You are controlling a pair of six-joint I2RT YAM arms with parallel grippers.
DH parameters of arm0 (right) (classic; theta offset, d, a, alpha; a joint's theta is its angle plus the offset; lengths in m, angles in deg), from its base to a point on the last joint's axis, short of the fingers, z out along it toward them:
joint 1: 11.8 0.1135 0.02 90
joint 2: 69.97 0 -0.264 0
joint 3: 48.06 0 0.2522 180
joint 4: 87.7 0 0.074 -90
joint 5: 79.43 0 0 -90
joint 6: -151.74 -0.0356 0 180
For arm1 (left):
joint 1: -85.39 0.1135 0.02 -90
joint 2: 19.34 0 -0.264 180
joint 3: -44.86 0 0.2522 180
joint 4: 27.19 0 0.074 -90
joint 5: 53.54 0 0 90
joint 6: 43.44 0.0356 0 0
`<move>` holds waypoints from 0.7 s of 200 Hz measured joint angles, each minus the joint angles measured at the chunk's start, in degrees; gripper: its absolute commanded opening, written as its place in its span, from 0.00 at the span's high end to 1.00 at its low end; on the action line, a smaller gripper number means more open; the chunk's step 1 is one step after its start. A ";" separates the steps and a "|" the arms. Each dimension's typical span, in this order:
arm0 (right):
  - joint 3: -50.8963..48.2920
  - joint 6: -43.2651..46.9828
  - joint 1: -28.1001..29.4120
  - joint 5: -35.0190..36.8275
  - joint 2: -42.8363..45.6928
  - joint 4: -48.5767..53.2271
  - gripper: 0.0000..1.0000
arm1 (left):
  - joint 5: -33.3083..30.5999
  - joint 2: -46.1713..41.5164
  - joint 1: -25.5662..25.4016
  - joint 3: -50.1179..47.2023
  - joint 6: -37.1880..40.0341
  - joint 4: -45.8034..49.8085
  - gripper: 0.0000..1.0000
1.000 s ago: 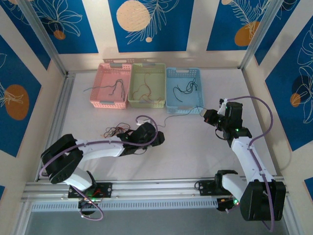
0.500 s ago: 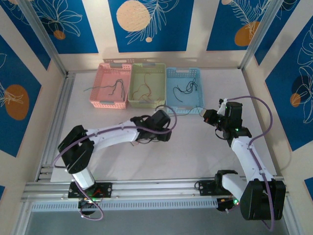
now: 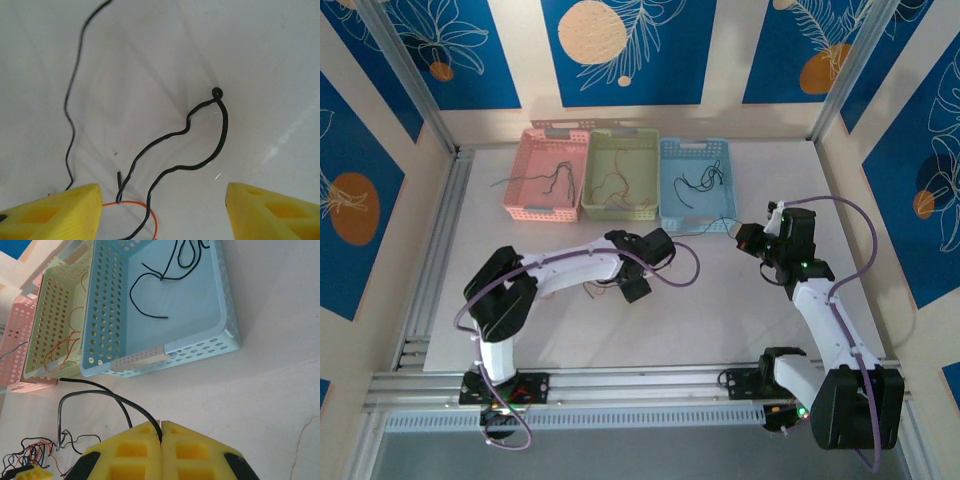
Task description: Untangle the cables
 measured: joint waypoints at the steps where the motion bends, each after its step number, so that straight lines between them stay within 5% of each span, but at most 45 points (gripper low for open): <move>1: 0.00 0.00 0.00 0.00 0.00 0.00 1.00 | 0.00 0.07 0.02 0.00 0.07 0.00 0.35; 51: 0.00 0.00 0.00 0.00 -0.07 0.00 1.00 | 2.71 4.04 1.44 -0.85 2.29 -1.66 0.43; 92: 0.00 0.00 0.00 0.00 -0.04 0.00 1.00 | 2.95 4.31 3.39 -1.46 1.90 -4.35 0.91; 109: 0.00 0.00 0.00 0.00 -0.04 0.00 1.00 | 3.41 4.13 3.89 -1.49 1.97 -4.83 1.00; 140: 0.00 0.00 0.00 0.00 -0.07 0.00 1.00 | 7.48 -2.73 3.82 -2.99 0.63 -5.57 1.00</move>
